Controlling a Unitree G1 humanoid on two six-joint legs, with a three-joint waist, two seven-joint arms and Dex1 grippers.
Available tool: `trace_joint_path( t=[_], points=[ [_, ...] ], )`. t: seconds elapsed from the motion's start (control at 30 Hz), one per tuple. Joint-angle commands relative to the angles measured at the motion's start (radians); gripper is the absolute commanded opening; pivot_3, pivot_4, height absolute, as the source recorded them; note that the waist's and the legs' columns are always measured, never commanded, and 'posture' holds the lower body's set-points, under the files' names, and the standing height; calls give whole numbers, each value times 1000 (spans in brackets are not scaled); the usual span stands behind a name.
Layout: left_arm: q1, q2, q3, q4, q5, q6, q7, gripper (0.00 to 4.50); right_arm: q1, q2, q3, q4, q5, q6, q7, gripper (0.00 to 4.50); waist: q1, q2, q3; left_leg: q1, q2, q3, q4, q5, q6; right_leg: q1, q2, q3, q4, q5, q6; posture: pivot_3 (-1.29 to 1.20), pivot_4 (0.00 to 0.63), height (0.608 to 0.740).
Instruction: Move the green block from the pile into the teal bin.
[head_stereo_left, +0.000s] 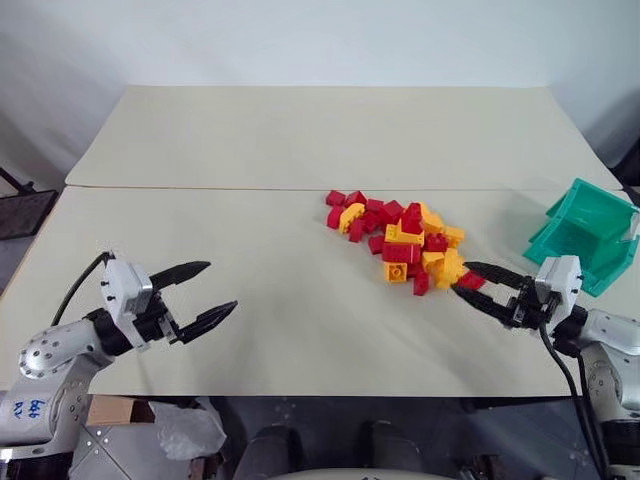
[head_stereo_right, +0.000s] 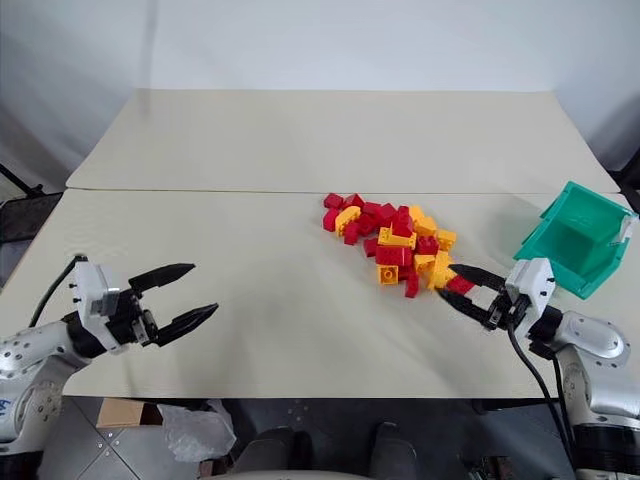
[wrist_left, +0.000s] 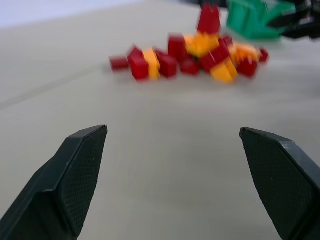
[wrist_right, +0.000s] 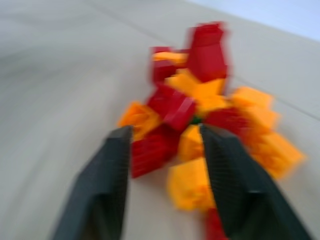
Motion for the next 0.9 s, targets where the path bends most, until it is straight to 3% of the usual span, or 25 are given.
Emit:
trace_joint_path(
  t=[0.03, 0.13, 0.3, 0.43, 0.6, 0.9],
  points=[
    [-24, -11, -26, -41, -7, 11, 25, 4500, -27, 31, -58, 39, -33, -20, -135, 947, -2, 0, 0, 0, 0, 0, 0, 0, 0, 0, 0, 0, 0, 0, 0, 0, 150, 740],
    [-31, -1, -51, -42, 13, 11, 22, 4500, -72, 56, -48, 69, -87, -33, -224, 14, -6, 0, 0, 0, 0, 0, 0, 0, 0, 0, 0, 0, 1, 0, 0, 0, 150, 740],
    [-21, 5, -37, -25, 2, 12, 16, 4500, -234, 113, 37, 110, -195, 42, -385, 14, -22, 1, 0, 1, 1, 2, 0, 1, -1, -1, 1, 0, 2, 0, 0, 0, 150, 740],
    [-12, 10, -25, -21, -1, 13, 15, 4500, -378, 165, 122, 177, -231, 115, -417, 14, -28, 1, 0, 0, 1, 1, 1, 1, -1, -2, 1, 0, 4, 0, 0, 0, 150, 740],
    [3, 9, -12, -34, -4, 13, 23, 4500, -462, 211, 227, 191, -236, 175, -330, 14, -28, 1, 0, -1, 0, -2, 0, 1, -1, -2, 0, -3, 3, 0, 0, 0, 150, 740],
    [53, -2, 0, -64, -9, 9, 38, 4500, -392, 154, 344, 88, -231, 203, -98, 14, -28, 1, 0, -2, 0, -5, 0, 1, -1, -1, 0, -7, 3, 0, 0, 0, 150, 740]
  ],
)
